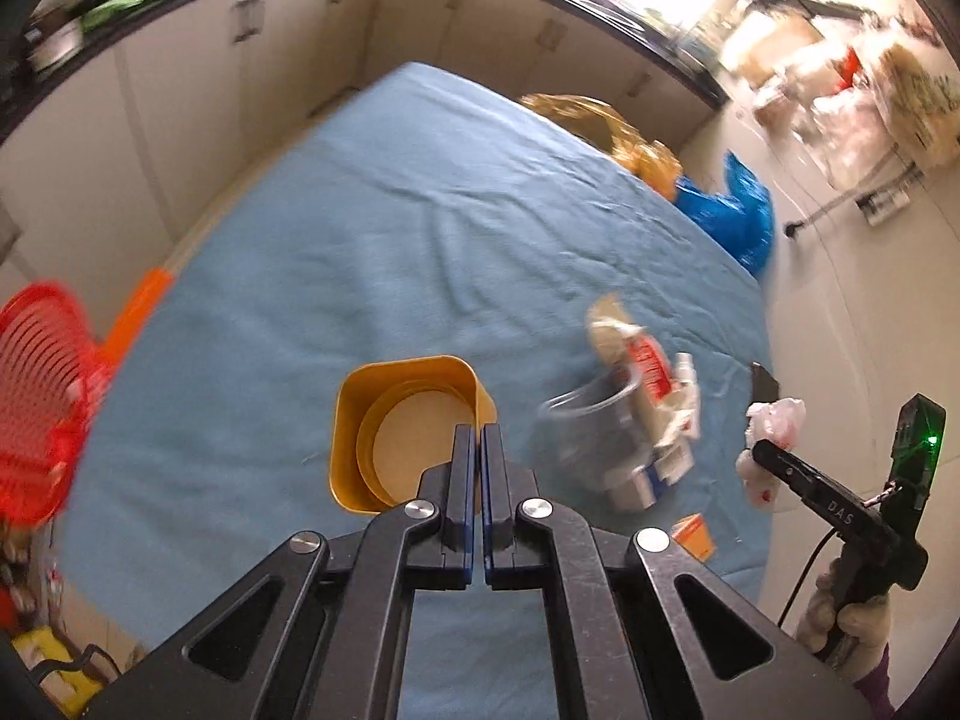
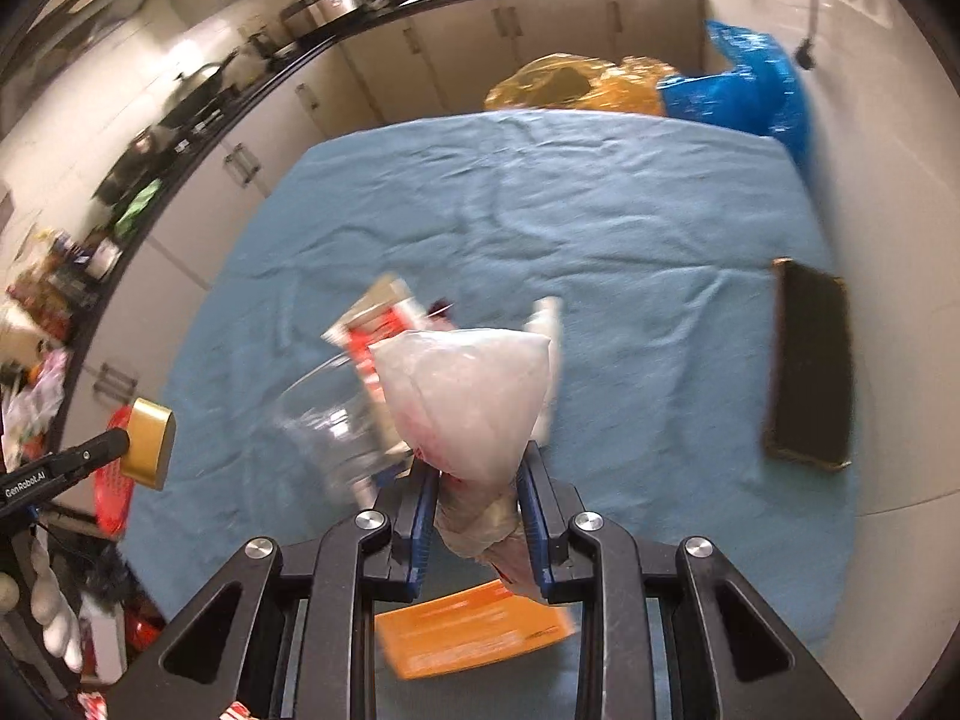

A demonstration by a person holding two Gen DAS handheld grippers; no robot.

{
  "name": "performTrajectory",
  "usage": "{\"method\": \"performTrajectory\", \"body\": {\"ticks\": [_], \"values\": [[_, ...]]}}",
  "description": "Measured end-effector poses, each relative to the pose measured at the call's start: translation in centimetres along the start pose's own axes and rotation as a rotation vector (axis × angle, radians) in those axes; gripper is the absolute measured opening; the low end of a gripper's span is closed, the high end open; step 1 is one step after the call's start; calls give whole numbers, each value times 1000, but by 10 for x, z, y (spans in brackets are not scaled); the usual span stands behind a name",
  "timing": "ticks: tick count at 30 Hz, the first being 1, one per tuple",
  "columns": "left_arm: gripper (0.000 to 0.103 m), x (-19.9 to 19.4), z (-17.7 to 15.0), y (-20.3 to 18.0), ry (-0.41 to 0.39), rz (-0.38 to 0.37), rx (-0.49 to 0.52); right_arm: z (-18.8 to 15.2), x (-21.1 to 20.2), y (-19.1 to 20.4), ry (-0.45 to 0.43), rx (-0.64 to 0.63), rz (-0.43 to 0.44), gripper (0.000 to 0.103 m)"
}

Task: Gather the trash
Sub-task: 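Drop the yellow cup and plastic bag into the red basket with both tools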

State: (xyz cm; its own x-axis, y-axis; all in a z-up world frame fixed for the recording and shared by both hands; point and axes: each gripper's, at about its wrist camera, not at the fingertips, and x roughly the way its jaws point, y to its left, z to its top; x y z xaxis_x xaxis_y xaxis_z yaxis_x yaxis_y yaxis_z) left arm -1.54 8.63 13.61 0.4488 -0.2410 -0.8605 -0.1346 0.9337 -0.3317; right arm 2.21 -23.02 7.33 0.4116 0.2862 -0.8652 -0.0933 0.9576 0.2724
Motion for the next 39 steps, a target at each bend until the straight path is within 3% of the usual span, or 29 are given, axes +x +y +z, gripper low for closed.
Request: {"method": "performTrajectory", "body": {"ticks": [7,11,16,22,25,33,36,39], "values": [[1,-51,-30,84,-76,113,-140,-15,15,62,59,-90,82,28],[1,-73,-43,139,-106,150,-235,-19,30,121,92,-164,140,28],[1,-90,-49,203,-132,174,-318,-28,58,217,145,-263,211,28],[1,-94,-41,274,-147,152,-396,-32,94,331,218,-374,300,28],[1,-91,-34,295,-147,139,-412,-28,113,382,241,-421,319,28],[1,-86,-18,335,-144,109,-452,-21,164,463,330,-434,388,31],[3,-89,-14,339,-152,101,-452,-18,171,472,333,-412,400,49],[17,-89,-10,340,-146,100,-447,-15,170,473,324,-414,388,51]]}}
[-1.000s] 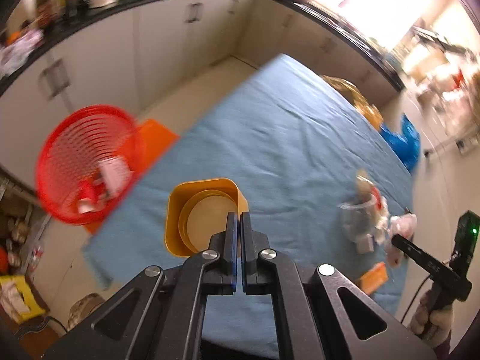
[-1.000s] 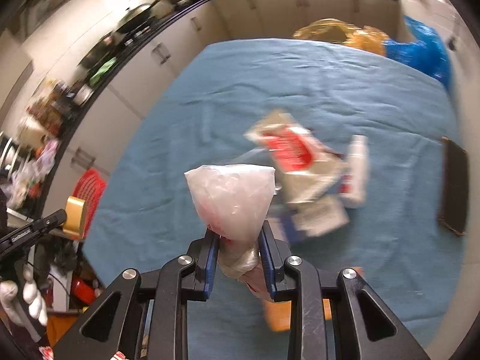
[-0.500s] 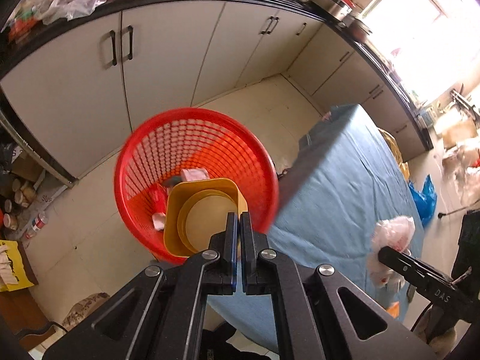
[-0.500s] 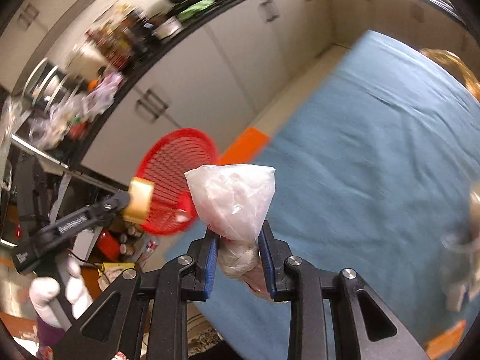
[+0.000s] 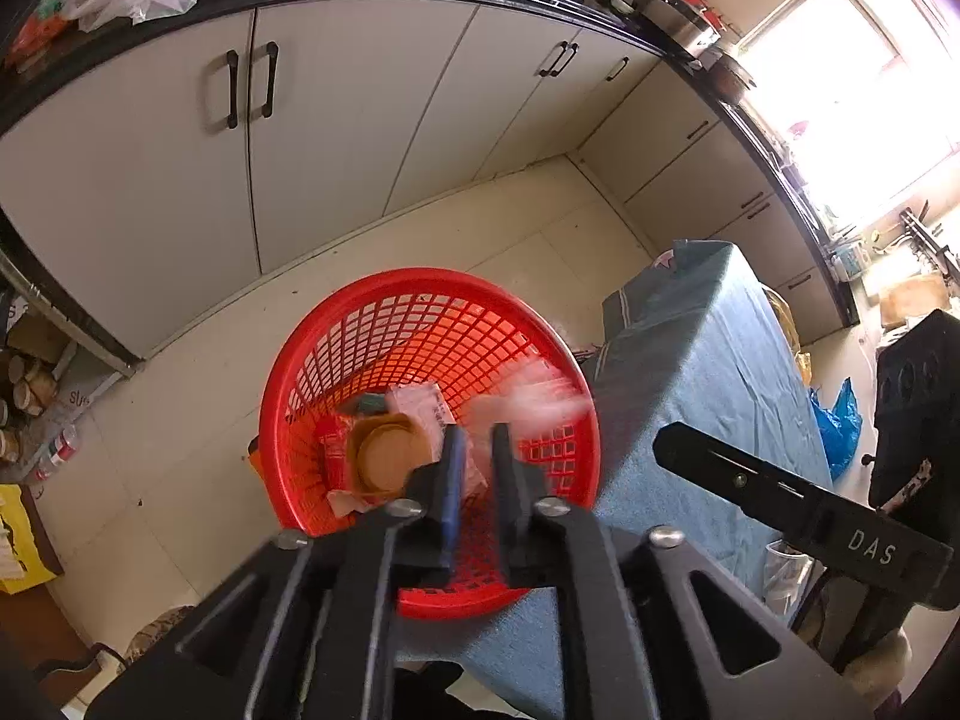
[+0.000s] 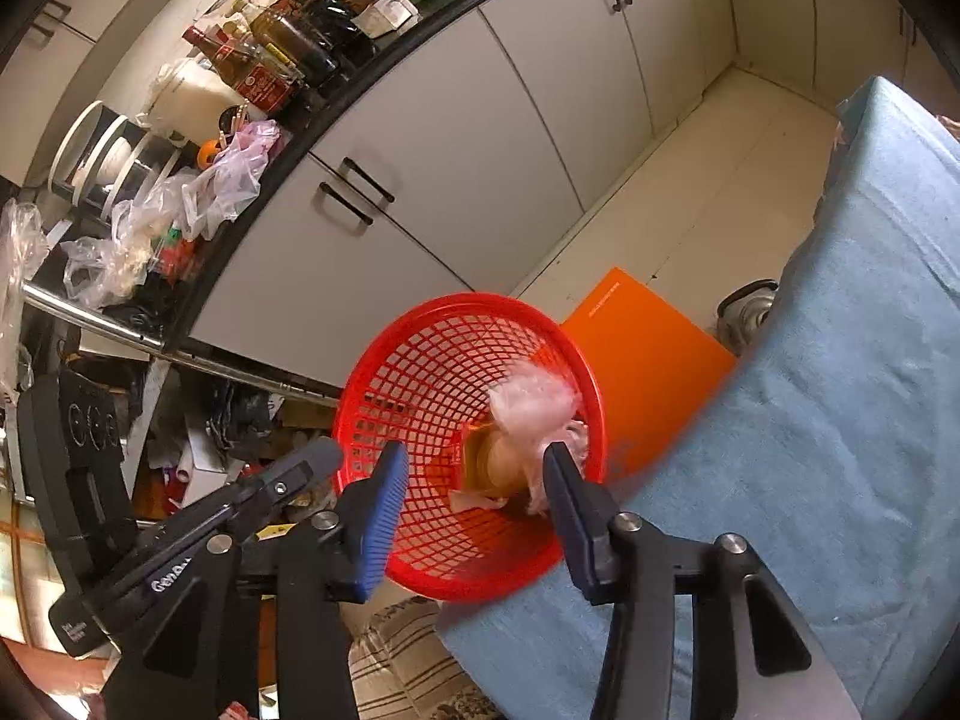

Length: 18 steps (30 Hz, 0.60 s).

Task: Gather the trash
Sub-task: 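Drop the yellow cup and plastic bag into the red basket with both tools, then grasp the clear plastic cup with the left tool while the right tool grasps the orange medicine box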

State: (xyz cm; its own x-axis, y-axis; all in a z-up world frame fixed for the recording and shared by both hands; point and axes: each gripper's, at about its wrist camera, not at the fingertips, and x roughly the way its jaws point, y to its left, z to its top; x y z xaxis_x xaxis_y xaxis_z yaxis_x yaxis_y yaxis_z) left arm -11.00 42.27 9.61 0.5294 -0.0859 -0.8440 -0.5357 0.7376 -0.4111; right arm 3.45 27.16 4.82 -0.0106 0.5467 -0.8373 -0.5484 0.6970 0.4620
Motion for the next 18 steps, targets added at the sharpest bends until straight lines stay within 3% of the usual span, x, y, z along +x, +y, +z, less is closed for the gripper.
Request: {"method": "performTrajectory", "body": {"ticks": [6,12,18], "values": [[34,0,0,-13,3,-2,16,-13,-18,-35,-1,52,-55,52],[48,1,-3,-44,4,-3,83,-46,-47,-84,-22,150,-99,53],[51,10,-20,-93,44,-15,179,-92,-98,-130,-103,257,-132,53]]}}
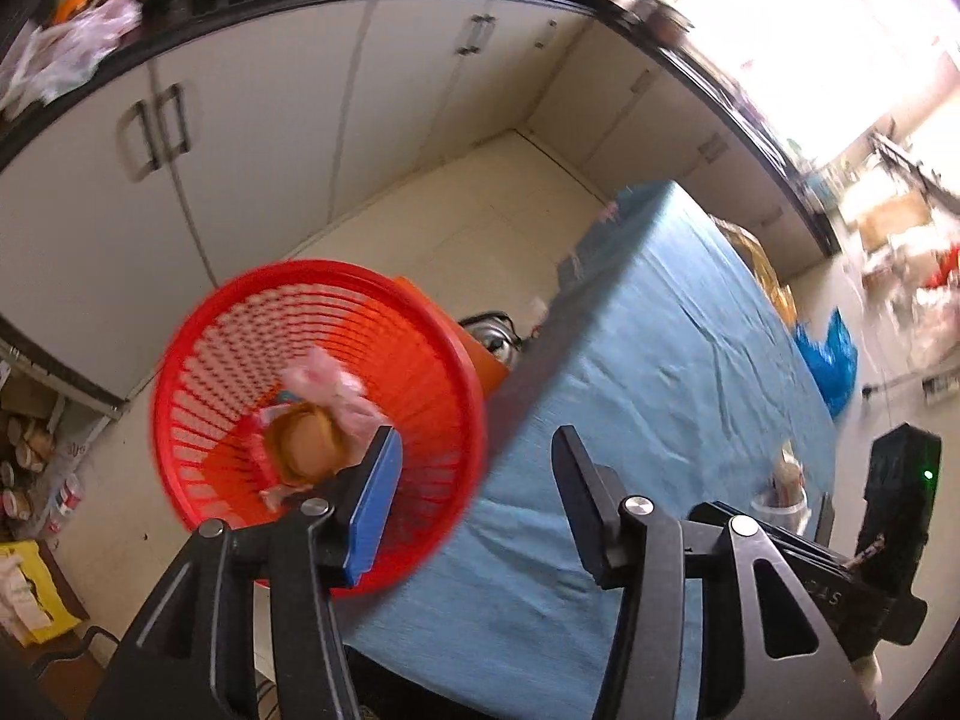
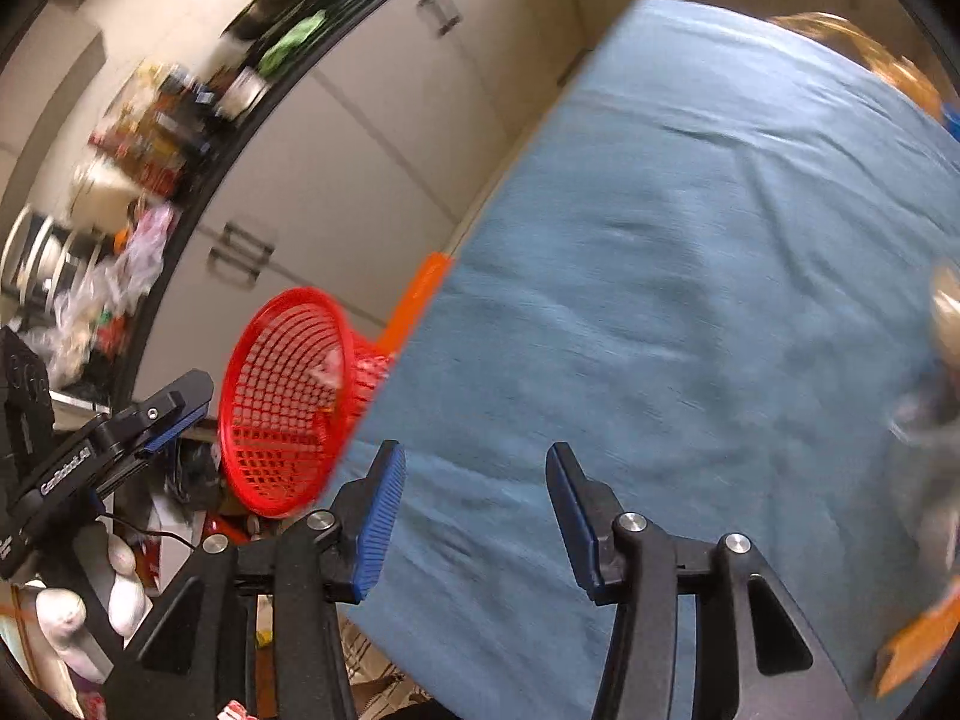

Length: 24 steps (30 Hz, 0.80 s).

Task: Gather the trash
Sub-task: 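Grasp the clear plastic cup with the left tool while the right tool grasps the orange medicine box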

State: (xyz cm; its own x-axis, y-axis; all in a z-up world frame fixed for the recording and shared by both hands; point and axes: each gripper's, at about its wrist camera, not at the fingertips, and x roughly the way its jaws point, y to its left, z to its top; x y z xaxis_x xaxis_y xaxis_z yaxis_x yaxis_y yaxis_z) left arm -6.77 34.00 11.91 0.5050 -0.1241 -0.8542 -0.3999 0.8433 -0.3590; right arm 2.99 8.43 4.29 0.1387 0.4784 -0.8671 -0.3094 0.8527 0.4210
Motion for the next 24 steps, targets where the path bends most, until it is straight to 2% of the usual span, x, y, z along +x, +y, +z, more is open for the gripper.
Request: {"method": "performTrajectory", "body": {"ticks": [9,16,20,24], "values": [[56,22,-37,-104,87,-61,211,-56,-87,-100,-131,162,-74,61],[56,35,-80,-189,159,-115,398,-123,-154,-199,-211,422,-117,67],[56,43,-97,-227,174,-133,484,-154,-171,-244,-226,556,-129,71],[56,51,-108,-259,182,-138,556,-174,-169,-272,-205,651,-118,74]]}}
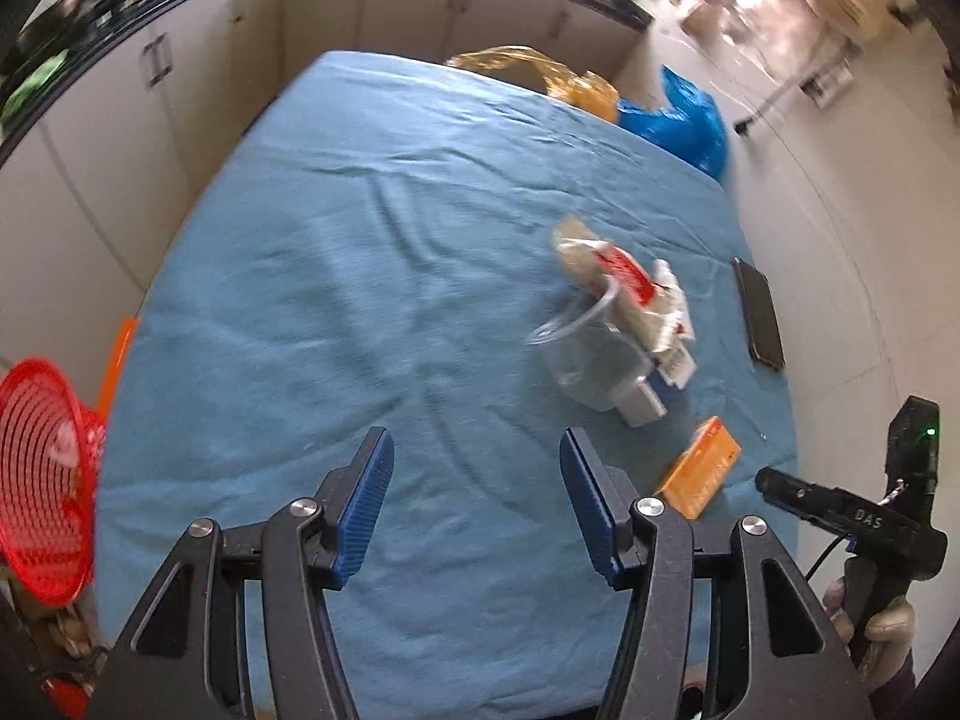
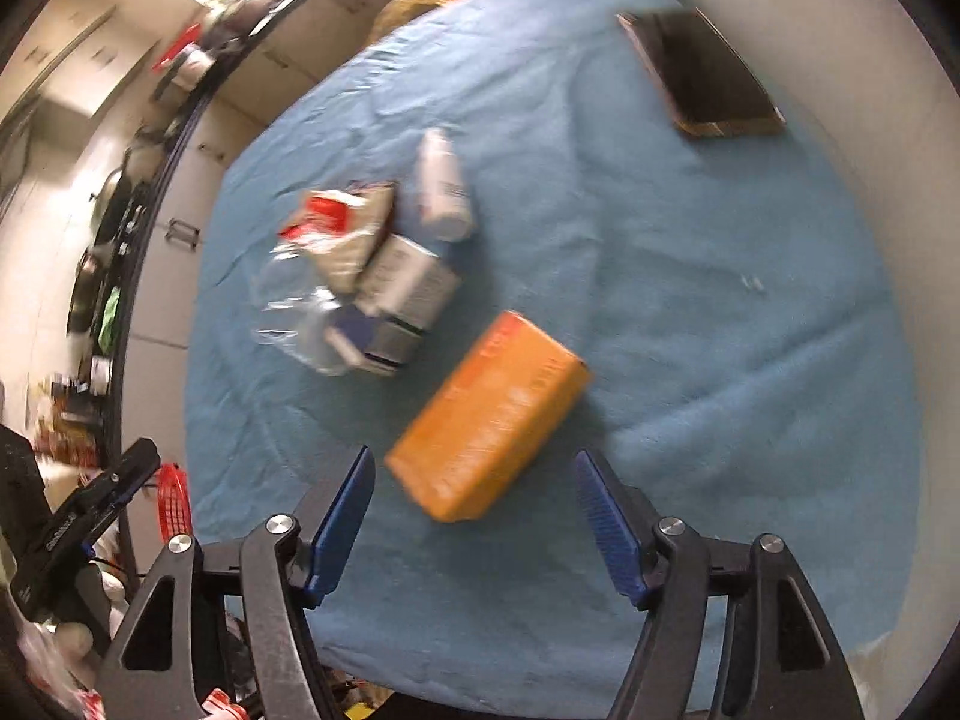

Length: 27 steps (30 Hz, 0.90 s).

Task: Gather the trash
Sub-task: 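Grasp the clear plastic cup with the left tool while the right tool grasps the orange medicine box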

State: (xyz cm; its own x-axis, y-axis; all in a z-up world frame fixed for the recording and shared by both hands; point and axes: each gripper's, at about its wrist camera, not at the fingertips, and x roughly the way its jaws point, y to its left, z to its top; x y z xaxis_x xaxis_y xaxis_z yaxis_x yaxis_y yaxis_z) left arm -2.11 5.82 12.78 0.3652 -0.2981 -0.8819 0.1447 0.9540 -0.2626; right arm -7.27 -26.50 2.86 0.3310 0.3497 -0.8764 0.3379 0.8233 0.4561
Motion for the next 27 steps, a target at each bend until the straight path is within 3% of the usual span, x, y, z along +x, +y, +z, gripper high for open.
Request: {"method": "performTrajectory", "body": {"ticks": [5,10,21,27], "values": [[58,10,13,-30,7,-2,54,-1,15,-24,50,78,35,75],[60,21,27,-45,17,3,78,5,28,-22,63,79,45,76],[60,80,64,-71,75,40,173,19,66,16,64,0,-95,77],[58,109,67,-75,151,-6,172,14,83,42,66,-79,-189,83]]}}
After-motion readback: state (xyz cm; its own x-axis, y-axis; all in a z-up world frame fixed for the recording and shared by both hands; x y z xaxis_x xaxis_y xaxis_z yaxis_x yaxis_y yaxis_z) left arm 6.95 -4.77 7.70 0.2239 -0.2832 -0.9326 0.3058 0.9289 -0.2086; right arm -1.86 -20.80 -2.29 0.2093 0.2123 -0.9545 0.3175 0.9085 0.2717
